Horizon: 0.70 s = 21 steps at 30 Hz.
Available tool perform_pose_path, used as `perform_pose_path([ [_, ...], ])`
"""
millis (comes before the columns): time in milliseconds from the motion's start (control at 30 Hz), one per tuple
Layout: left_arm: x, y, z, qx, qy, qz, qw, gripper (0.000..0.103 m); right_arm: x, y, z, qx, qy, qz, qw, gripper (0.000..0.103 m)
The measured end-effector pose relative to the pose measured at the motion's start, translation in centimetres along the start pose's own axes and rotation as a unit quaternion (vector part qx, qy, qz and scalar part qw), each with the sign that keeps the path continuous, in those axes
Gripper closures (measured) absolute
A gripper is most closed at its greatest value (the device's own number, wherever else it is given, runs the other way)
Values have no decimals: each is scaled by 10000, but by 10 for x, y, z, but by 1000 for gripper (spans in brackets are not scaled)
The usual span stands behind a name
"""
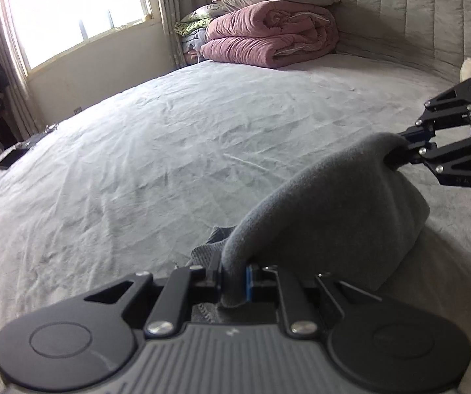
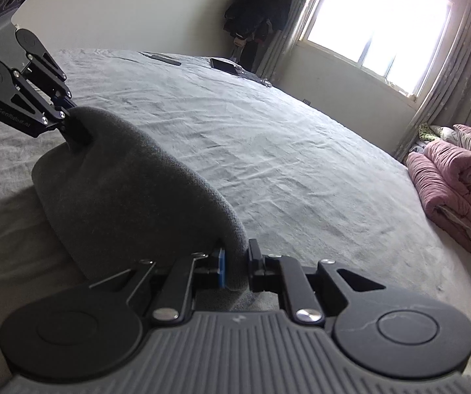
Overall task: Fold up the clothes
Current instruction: 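Fold the held sweater corner over toward the left gripper with the right gripper, then lay the folded sweater down with both grippers and open them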
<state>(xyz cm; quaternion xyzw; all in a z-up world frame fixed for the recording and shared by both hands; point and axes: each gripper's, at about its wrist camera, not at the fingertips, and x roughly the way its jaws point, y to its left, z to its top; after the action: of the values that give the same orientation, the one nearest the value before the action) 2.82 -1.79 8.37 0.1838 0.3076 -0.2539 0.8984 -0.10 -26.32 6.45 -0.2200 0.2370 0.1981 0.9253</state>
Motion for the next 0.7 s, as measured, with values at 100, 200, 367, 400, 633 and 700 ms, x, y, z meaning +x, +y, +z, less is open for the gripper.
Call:
perform_pose_path([
  [100, 15, 12, 5, -281, 132, -166, 9994, 90, 12, -12, 3, 245, 79, 193, 9995, 90],
  [200, 26, 20, 8, -472, 177, -319, 9982, 90, 24, -22, 2, 514, 187, 382, 9978, 90],
  [367, 39, 35, 5, -919, 236, -499, 9942, 90, 40, -29, 3, 870, 325, 590, 9939, 89],
  [400, 41, 37, 4, -961, 250, -521, 9937, 90, 42, -29, 4, 926, 337, 617, 9932, 88],
  [633, 53, 53, 1, -1420, 330, -602, 9875, 90, 49, -40, 7, 1331, 319, 650, 9885, 85],
  [700, 57, 58, 1, -1568, 363, -650, 9848, 89, 52, -41, 5, 1449, 335, 618, 9869, 83],
])
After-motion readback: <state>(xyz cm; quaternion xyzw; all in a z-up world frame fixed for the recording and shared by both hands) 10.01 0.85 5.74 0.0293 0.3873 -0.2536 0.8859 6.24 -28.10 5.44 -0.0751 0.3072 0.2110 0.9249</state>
